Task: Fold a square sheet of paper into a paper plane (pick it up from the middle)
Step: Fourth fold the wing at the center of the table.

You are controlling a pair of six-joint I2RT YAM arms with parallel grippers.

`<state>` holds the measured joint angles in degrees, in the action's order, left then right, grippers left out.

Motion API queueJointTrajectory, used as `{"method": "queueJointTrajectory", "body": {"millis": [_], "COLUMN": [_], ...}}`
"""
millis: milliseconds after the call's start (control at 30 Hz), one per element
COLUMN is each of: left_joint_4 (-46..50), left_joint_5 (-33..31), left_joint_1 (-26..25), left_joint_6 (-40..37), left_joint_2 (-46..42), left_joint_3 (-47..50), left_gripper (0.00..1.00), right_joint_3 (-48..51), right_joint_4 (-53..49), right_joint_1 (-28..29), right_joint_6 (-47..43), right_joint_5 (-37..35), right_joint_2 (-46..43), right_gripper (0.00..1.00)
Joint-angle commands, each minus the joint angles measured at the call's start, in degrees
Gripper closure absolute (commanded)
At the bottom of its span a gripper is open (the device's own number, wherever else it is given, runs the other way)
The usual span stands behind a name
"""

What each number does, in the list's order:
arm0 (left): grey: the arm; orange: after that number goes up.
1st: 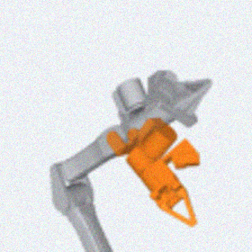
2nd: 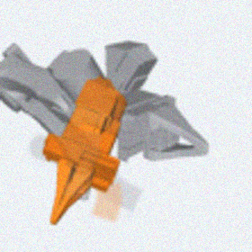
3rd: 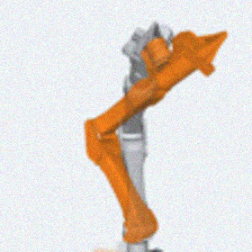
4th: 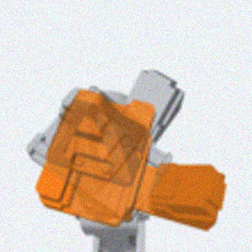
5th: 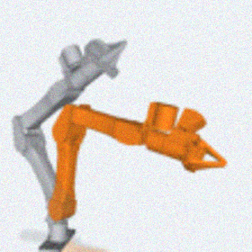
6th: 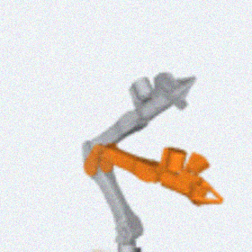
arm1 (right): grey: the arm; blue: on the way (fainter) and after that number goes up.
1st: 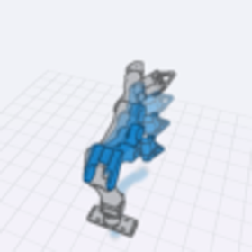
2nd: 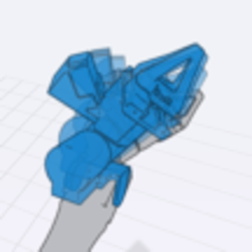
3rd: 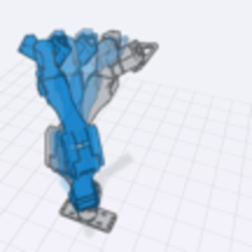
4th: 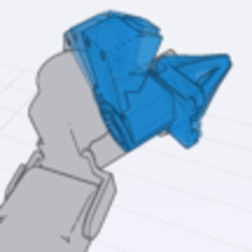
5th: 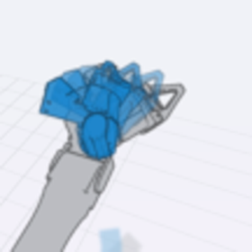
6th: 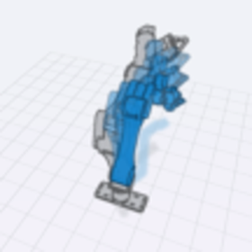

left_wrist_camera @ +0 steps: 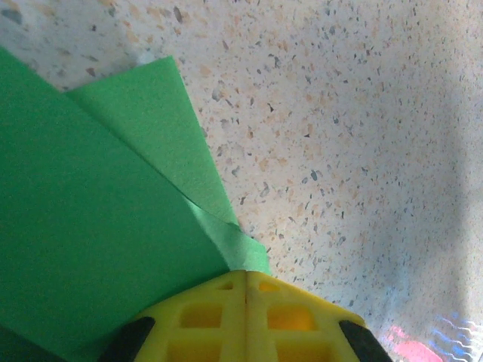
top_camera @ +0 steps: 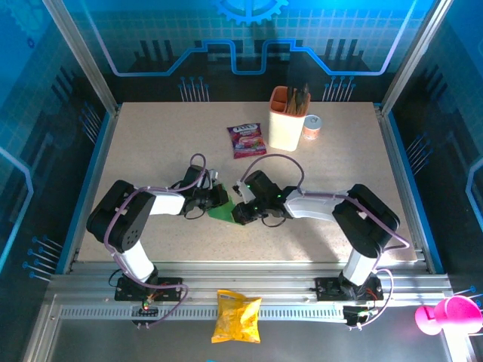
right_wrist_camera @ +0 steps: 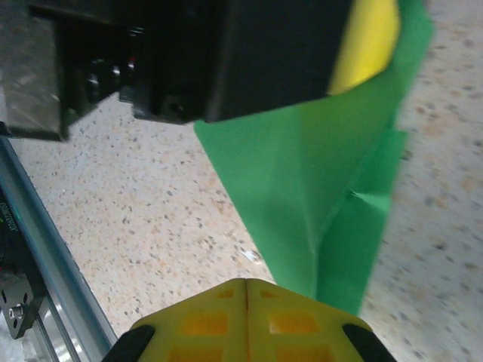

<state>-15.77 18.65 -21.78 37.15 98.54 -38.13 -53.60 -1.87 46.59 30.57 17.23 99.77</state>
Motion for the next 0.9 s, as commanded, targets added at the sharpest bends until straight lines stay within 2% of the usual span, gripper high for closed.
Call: {"method": "queueJointTrajectory", "body": {"millis": [0,300,867], "left_joint_4": [3.6,3.8,4.3], "left_joint_5": [-3.6,-3.8,-4.6], "left_joint_1": [0.7,0.8,0.9], "left_joint_6": [-1.9,-2.2,-3.5], "left_joint_2": [1.9,2.5,2.9], "left_joint_3": [0.1,0.2,1.1], "left_gripper": [1.00,1.00,1.00], "right_joint_3": [-2.6,-6.6,1.5], "right_joint_4": [0.1,0.1,3.1], "right_joint_1": [0.8,1.1,-1.4], "right_joint_6": [0.8,0.7,0.1], "right_joint_5": [1.2,1.9,1.7], "right_joint_2": [2.3,7.4,7.0], "right_gripper": [0.92,0.95,0.98]}}
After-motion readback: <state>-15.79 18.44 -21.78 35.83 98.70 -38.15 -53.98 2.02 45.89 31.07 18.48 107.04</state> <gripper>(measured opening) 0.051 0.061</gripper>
